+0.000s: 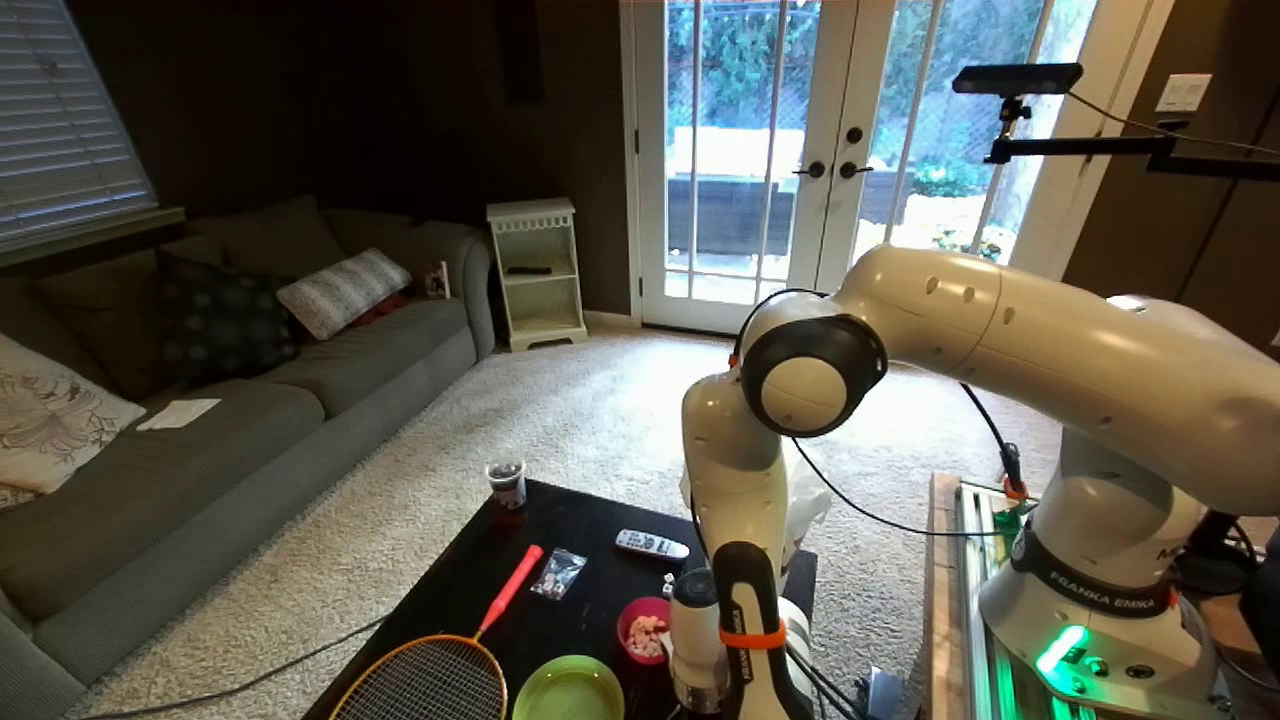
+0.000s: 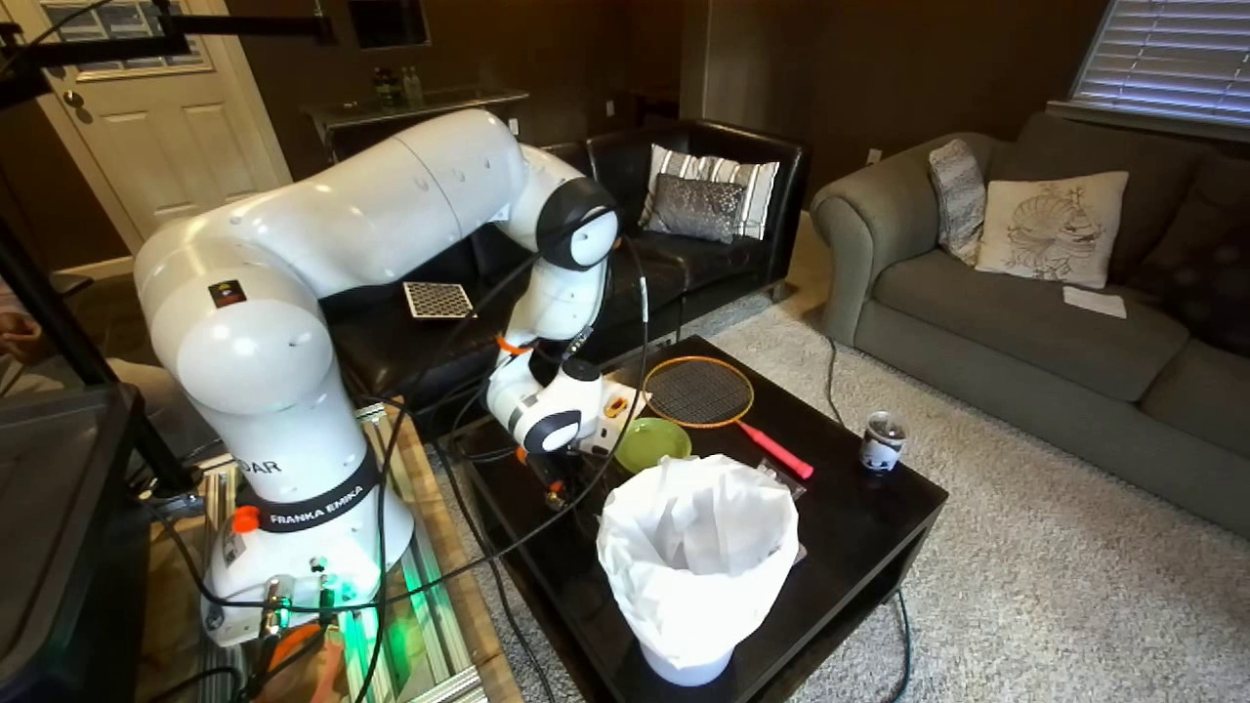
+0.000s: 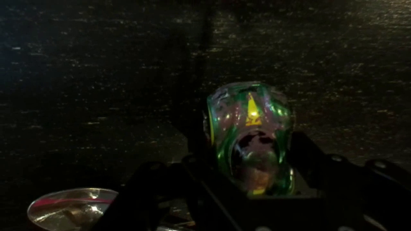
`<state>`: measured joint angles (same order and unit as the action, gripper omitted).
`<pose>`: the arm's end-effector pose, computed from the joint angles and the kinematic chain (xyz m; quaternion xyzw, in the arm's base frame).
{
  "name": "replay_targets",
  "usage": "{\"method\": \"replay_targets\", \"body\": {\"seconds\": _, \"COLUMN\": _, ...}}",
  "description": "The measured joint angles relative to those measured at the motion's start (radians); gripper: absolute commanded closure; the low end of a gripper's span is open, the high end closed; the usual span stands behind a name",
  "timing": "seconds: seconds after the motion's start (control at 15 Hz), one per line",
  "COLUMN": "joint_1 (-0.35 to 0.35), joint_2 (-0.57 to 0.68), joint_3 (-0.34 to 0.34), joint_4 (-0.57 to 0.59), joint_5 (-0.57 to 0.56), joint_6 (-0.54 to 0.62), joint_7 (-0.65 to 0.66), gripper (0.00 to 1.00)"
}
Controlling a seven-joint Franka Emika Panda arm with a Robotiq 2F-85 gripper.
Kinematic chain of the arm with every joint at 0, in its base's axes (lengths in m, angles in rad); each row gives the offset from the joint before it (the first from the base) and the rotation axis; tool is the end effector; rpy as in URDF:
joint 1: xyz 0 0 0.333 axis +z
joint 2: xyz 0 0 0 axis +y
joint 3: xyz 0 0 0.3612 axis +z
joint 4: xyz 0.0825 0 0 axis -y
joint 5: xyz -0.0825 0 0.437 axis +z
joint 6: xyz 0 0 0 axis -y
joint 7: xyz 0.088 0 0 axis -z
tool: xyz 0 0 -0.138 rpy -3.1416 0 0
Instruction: Turn the toy car clockwise
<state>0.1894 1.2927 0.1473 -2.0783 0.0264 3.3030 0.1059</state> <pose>0.4020 0.1734 -0.2286 -0.9958 -0.0513 0.0443 0.0616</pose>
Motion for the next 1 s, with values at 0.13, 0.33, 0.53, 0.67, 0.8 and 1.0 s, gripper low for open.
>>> {"method": "replay_targets", "body": {"seconds": 0.13, "joint_1": 0.000, "joint_2": 0.002, "joint_3": 0.000, "joint_4": 0.000, "joint_5": 0.010, "joint_6": 0.000, "joint_7": 0.010, "gripper": 0.58}}
{"method": "replay_targets", "body": {"seconds": 0.33, "joint_1": 0.000, "joint_2": 0.005, "joint_3": 0.000, "joint_4": 0.000, "joint_5": 0.017, "joint_6": 0.000, "joint_7": 0.021, "gripper": 0.58}}
{"method": "replay_targets", "body": {"seconds": 0.53, "joint_1": 0.000, "joint_2": 0.007, "joint_3": -0.001, "joint_4": 0.000, "joint_5": 0.020, "joint_6": 0.000, "joint_7": 0.028, "gripper": 0.58}}
{"method": "replay_targets", "body": {"seconds": 0.67, "joint_1": 0.000, "joint_2": 0.009, "joint_3": -0.001, "joint_4": 0.000, "joint_5": 0.022, "joint_6": 0.000, "joint_7": 0.030, "gripper": 0.58}}
{"method": "replay_targets", "body": {"seconds": 0.8, "joint_1": -0.001, "joint_2": 0.011, "joint_3": -0.001, "joint_4": 0.000, "joint_5": 0.022, "joint_6": 0.000, "joint_7": 0.031, "gripper": 0.58}}
{"method": "replay_targets", "body": {"seconds": 1.0, "joint_1": -0.002, "joint_2": 0.011, "joint_3": -0.001, "joint_4": 0.000, "joint_5": 0.024, "joint_6": 0.000, "joint_7": 0.035, "gripper": 0.58}}
